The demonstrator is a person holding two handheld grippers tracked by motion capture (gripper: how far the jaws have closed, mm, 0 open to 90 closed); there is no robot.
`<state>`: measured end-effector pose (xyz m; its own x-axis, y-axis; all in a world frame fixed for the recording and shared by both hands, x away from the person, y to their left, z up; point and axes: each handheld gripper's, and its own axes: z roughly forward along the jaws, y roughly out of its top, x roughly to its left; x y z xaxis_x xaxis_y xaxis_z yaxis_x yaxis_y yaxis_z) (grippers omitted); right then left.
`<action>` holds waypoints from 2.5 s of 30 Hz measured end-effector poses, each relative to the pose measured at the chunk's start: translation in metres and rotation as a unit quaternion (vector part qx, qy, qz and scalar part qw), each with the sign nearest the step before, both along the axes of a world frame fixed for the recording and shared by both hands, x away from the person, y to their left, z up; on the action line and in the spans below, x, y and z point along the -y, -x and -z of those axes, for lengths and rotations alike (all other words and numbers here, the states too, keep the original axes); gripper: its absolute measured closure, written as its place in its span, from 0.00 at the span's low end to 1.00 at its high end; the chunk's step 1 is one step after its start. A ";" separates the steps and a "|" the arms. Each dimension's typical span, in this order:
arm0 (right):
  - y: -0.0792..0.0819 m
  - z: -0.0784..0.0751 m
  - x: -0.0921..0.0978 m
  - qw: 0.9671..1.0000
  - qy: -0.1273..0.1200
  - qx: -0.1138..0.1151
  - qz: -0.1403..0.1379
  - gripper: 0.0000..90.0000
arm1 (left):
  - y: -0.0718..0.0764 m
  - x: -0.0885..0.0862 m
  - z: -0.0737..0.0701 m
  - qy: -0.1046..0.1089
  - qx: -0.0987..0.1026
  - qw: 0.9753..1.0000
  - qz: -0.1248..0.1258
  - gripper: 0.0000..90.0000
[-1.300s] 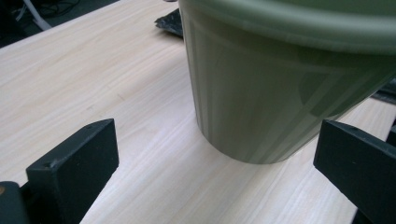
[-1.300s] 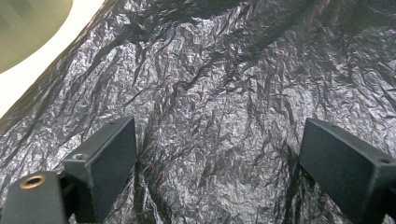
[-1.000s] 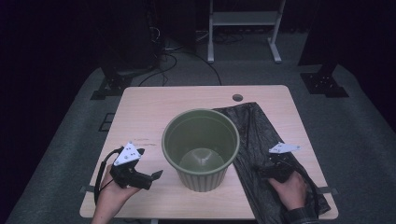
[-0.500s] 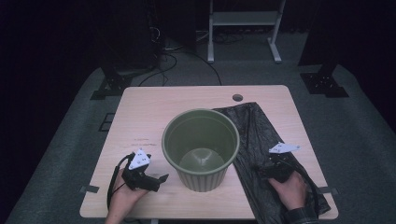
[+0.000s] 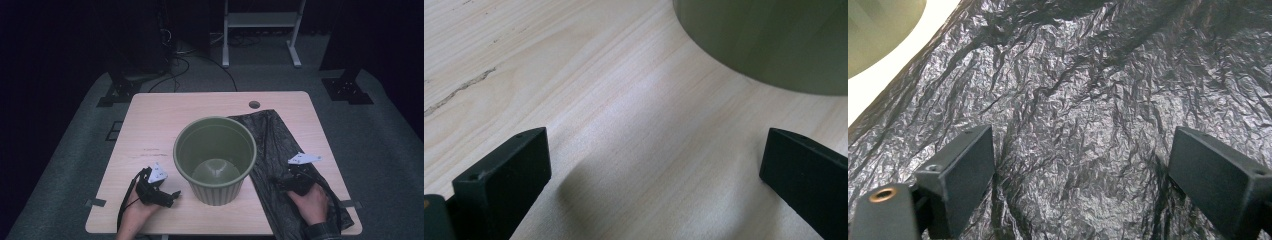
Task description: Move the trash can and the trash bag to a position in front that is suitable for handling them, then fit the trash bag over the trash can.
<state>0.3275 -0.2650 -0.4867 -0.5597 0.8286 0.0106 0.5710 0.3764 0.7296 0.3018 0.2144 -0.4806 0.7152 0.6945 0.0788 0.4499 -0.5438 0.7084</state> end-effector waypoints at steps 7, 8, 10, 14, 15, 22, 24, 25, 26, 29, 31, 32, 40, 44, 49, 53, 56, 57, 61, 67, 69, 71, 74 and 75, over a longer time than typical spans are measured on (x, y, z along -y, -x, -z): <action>0.000 0.000 0.000 1.000 0.000 0.000 0.000 0.11 | -0.001 -0.003 0.003 0.023 -0.020 1.000 0.002 0.00; 0.000 0.000 0.000 1.000 0.000 0.000 0.000 0.11 | -0.002 -0.004 0.003 0.025 -0.024 0.999 0.003 0.00; 0.000 0.000 0.000 1.000 0.000 0.000 0.000 0.11 | -0.002 -0.004 0.003 0.025 -0.023 0.999 0.003 0.00; 0.000 0.000 0.000 1.000 0.000 0.000 -0.001 0.12 | -0.002 -0.003 0.003 0.026 -0.023 0.999 0.003 0.00; 0.000 0.000 0.000 1.000 0.000 0.001 -0.002 0.13 | -0.002 -0.004 0.003 0.025 -0.024 0.999 0.003 0.00; 0.004 -0.001 0.000 1.000 -0.009 0.015 -0.021 0.39 | -0.002 -0.004 0.003 0.025 -0.024 0.999 0.003 0.00; 0.006 -0.002 0.001 0.999 -0.014 0.019 -0.031 0.50 | -0.002 -0.004 0.003 0.026 -0.023 0.999 0.003 0.00; 0.006 -0.002 0.001 0.999 -0.014 0.019 -0.031 0.50 | -0.002 -0.004 0.003 0.026 -0.023 0.999 0.003 0.00; 0.006 -0.002 0.001 0.999 -0.015 0.020 -0.033 0.55 | -0.002 -0.004 0.003 0.025 -0.024 0.999 0.003 0.00; 0.008 -0.002 0.001 0.999 -0.019 0.023 -0.041 0.77 | -0.002 -0.004 0.003 0.025 -0.024 0.999 0.003 0.00; 0.008 -0.002 0.001 0.998 -0.021 0.021 -0.052 0.89 | -0.002 -0.004 0.003 0.025 -0.024 0.999 0.003 0.00; 0.009 -0.002 0.001 0.998 -0.022 0.021 -0.060 0.95 | -0.002 -0.004 0.003 0.025 -0.024 0.999 0.003 0.00; 0.013 -0.002 -0.001 0.995 -0.027 0.014 -0.100 1.00 | -0.002 -0.004 0.003 0.025 -0.024 0.999 0.003 0.00; 0.020 -0.004 -0.005 0.991 -0.026 0.005 -0.129 1.00 | -0.002 -0.004 0.003 0.025 -0.024 0.999 0.003 0.00; 0.030 -0.009 -0.007 0.989 -0.018 0.004 -0.147 0.87 | -0.002 -0.004 0.003 0.026 -0.024 0.999 0.002 0.00; 0.031 -0.014 -0.008 0.993 -0.008 0.013 -0.117 0.51 | -0.002 -0.004 0.003 0.026 -0.023 0.999 0.002 0.00; 0.023 -0.020 -0.010 0.997 -0.001 0.011 -0.076 0.30 | -0.002 -0.004 0.003 0.026 -0.024 0.999 0.002 0.00; 0.023 -0.020 -0.010 0.997 -0.001 0.011 -0.076 0.22 | -0.002 -0.004 0.003 0.026 -0.024 0.999 0.002 0.00; 0.011 -0.021 -0.014 0.998 0.002 0.006 -0.059 0.07 | -0.002 -0.004 0.003 0.026 -0.024 0.999 0.002 0.00; -0.003 -0.015 -0.023 0.999 0.011 -0.007 -0.051 0.00 | -0.002 -0.004 0.003 0.026 -0.024 0.999 0.002 0.00; -0.010 -0.010 -0.027 0.999 0.013 -0.015 -0.047 0.00 | -0.002 -0.004 0.003 0.026 -0.024 0.999 0.002 0.00; -0.013 -0.006 -0.031 0.999 0.019 -0.021 -0.046 0.00 | -0.002 -0.004 0.003 0.026 -0.024 0.999 0.002 0.00; -0.017 -0.003 -0.035 0.998 0.025 -0.022 -0.046 0.00 | -0.002 -0.004 0.003 0.026 -0.024 0.999 0.002 0.00; -0.017 -0.003 -0.035 0.998 0.025 -0.021 -0.045 0.00 | -0.002 -0.004 0.003 0.026 -0.024 0.999 0.002 0.00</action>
